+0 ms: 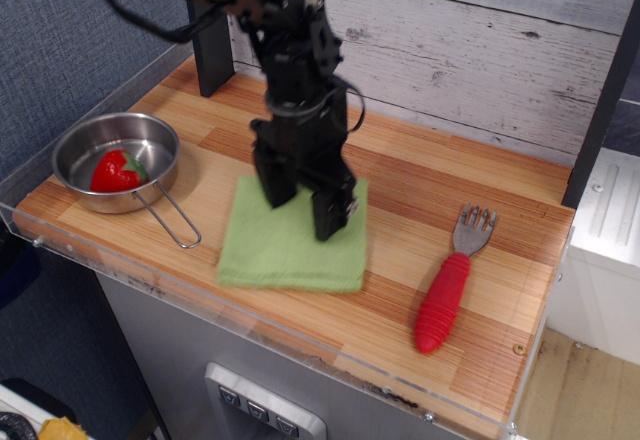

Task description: Slide the green cloth to the right of the pot.

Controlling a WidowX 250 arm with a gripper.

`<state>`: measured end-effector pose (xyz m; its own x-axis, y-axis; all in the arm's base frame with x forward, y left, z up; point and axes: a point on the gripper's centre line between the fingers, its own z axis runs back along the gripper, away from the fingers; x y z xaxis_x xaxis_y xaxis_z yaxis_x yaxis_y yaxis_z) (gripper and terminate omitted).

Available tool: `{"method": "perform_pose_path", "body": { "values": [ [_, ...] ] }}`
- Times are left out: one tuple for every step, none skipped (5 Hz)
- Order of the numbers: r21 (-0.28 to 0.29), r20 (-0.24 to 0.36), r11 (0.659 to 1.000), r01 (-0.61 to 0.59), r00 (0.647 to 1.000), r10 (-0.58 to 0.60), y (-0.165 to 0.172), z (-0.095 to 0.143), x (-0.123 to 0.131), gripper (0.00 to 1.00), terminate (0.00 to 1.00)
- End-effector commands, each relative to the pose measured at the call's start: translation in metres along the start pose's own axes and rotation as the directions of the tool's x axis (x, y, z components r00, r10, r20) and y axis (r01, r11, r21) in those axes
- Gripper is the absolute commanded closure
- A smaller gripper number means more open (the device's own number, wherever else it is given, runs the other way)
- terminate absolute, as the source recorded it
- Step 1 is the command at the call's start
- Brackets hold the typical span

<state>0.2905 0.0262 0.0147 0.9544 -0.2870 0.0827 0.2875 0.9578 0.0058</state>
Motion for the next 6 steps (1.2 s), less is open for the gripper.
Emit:
{"method": "perform_pose_path", "body": {
  "values": [
    [0.036, 0.032, 0.999, -0.005, 0.999, 0.004, -0.006, 0.019, -0.023, 0.0, 0.0],
    [0.036, 0.034, 0.999, -0.009, 0.999, 0.008, -0.004, 0.019, -0.026, 0.0, 0.0],
    [0.023, 0.044, 1.0, -0.008, 0.999, 0.007, -0.003, 0.02, -0.023, 0.0, 0.0],
    [0.006, 0.074, 1.0, -0.023, 0.997, 0.023, 0.001, 0.03, -0.018, 0.0, 0.0],
    [-0.034, 0.148, 0.999, -0.043, 0.988, 0.047, 0.005, 0.064, -0.004, 0.0, 0.0],
    [-0.033, 0.181, 0.997, -0.07, 0.981, 0.075, 0.009, 0.103, 0.0, 0.0, 0.0]
  ]
}}
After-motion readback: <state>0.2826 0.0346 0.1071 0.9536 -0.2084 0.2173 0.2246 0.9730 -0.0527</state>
